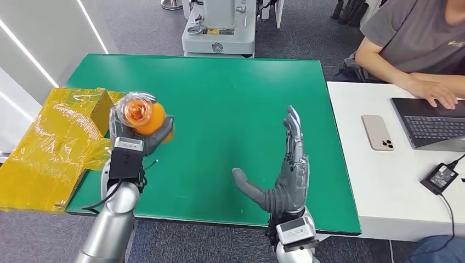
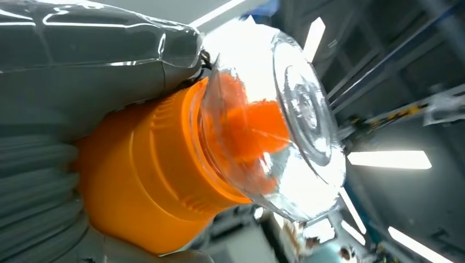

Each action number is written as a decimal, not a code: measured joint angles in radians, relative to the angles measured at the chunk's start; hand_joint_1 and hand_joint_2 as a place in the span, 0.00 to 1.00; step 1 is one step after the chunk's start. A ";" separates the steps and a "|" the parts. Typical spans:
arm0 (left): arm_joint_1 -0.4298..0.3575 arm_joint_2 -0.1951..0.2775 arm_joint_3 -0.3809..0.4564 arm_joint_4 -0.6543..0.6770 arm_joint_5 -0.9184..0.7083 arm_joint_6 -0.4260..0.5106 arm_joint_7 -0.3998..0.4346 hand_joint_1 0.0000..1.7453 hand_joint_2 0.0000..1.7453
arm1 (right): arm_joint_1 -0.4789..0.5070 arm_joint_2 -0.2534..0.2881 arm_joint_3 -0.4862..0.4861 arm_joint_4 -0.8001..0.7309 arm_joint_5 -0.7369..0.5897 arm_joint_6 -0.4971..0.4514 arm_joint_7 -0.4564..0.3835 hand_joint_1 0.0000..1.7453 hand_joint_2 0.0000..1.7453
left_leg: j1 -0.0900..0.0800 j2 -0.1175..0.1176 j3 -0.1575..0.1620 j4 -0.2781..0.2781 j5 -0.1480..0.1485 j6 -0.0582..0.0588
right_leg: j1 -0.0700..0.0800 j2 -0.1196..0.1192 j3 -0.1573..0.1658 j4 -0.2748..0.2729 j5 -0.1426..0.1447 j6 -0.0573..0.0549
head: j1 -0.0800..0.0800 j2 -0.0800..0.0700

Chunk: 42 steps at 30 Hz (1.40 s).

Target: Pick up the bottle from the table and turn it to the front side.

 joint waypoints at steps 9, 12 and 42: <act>-0.188 0.133 0.010 0.031 -0.249 0.102 0.105 1.00 1.00 | 0.043 0.000 0.004 -0.041 -0.007 -0.006 -0.015 0.00 1.00 | 0.000 0.001 0.000 0.000 0.000 0.000 | 0.000 0.001 0.000 0.000 0.000 0.000 | 0.000 0.000; -0.242 0.191 0.002 0.082 -0.418 0.135 0.173 1.00 1.00 | 0.055 0.000 0.004 -0.056 -0.008 0.008 -0.011 0.00 1.00 | 0.000 0.001 0.000 0.000 0.000 0.000 | 0.000 0.002 0.000 0.000 0.000 0.000 | 0.000 0.000; -0.386 0.396 -0.055 0.826 -0.844 0.104 0.114 1.00 1.00 | 0.127 0.000 0.000 -0.093 -0.033 0.122 -0.025 0.00 1.00 | 0.000 0.004 0.000 0.000 0.000 -0.001 | 0.000 0.004 -0.002 0.001 0.000 -0.001 | 0.000 0.000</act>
